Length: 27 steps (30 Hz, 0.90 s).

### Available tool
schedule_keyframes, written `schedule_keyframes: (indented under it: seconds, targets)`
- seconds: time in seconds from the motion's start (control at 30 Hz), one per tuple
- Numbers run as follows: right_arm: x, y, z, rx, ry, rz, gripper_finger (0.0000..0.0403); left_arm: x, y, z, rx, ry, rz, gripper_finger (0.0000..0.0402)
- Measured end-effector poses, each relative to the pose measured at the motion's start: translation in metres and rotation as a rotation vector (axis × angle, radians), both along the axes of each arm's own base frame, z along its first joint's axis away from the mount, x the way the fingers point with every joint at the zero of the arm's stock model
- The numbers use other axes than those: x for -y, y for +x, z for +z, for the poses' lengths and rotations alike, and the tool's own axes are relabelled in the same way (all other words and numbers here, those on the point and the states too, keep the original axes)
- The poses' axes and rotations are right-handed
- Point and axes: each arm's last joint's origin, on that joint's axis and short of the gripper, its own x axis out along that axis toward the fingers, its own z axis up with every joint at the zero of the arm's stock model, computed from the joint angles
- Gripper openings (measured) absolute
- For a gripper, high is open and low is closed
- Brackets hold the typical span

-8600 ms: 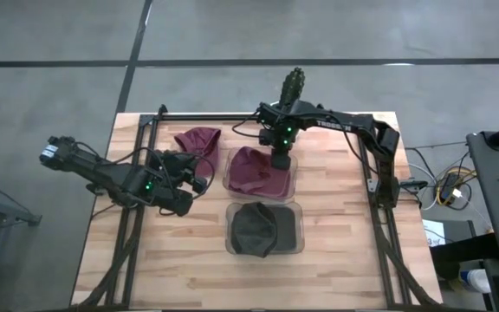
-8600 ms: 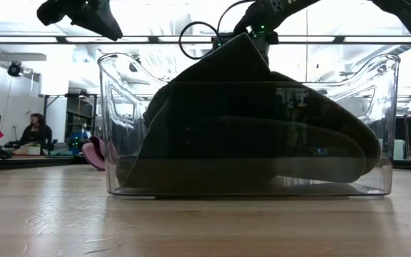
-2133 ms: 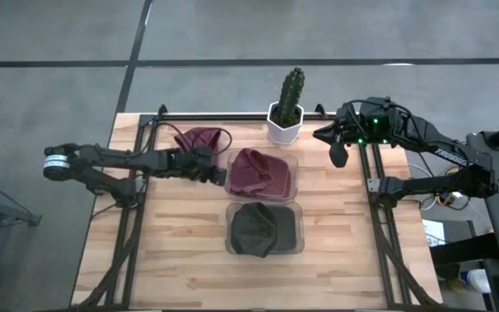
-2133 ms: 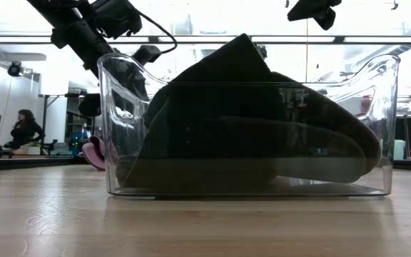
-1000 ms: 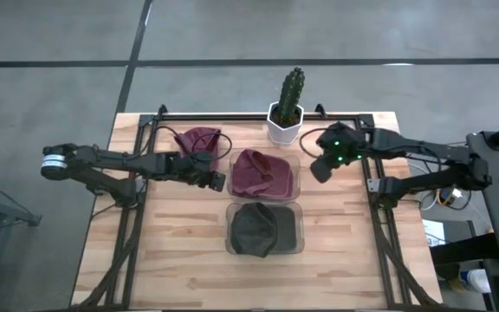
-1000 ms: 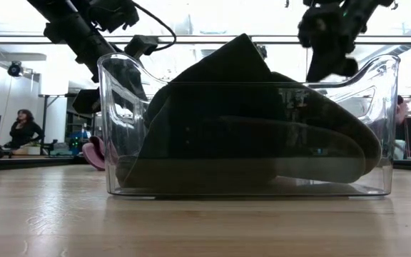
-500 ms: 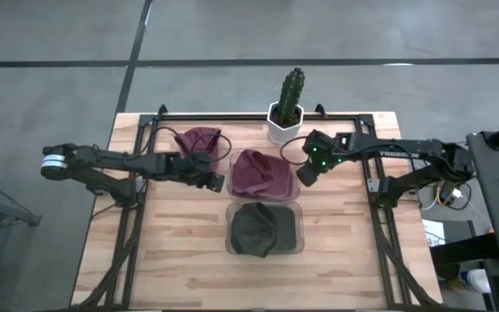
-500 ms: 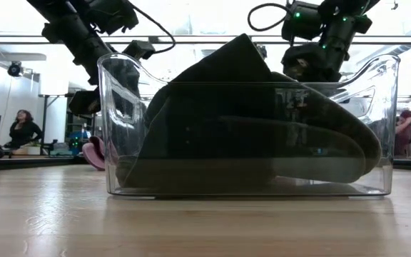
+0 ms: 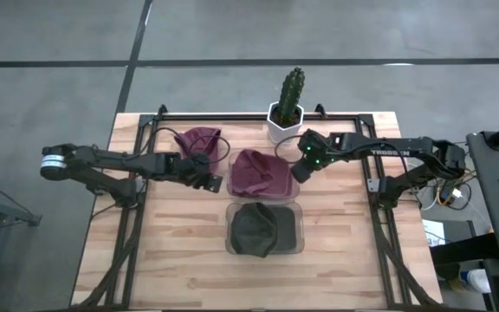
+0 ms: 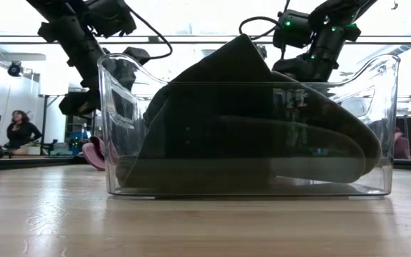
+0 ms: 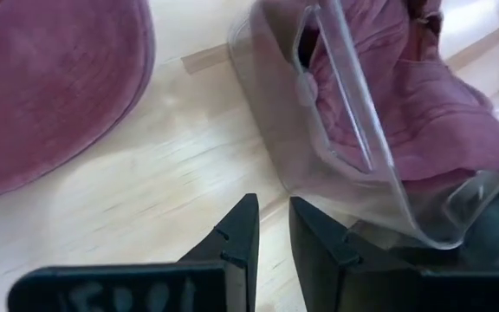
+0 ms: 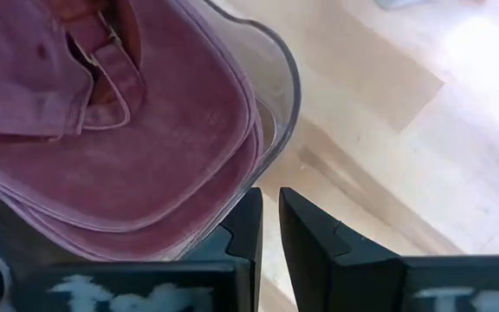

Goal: Pick & Place hat
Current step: Adjust the top transparent bin, then put the red cap into the top transparent bin

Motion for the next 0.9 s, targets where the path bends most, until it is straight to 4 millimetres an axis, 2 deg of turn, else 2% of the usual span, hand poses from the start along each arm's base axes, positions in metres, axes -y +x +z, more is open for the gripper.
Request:
schedule_keyframes:
  seconds: [0.3,0.5,0.7,0.9]
  targets:
    - [0.005,0.001,0.002,0.028,-0.018,-0.002,0.0038,0.001,-0.014,0.001,-0.080,-0.020,0.023,0.0060]
    - [0.006,-0.021,0.010,-0.065,-0.031,-0.029,0.0038,-0.003,-0.036,0.013,-0.117,0.070,0.126,0.0060]
    - [0.000,-0.045,0.047,0.048,-0.134,-0.014,0.0038,-0.013,-0.055,0.027,-0.071,0.146,0.200,0.0060]
    - [-0.010,-0.070,0.087,0.239,-0.214,-0.016,0.0038,-0.037,-0.062,0.024,-0.139,0.175,0.287,0.0060]
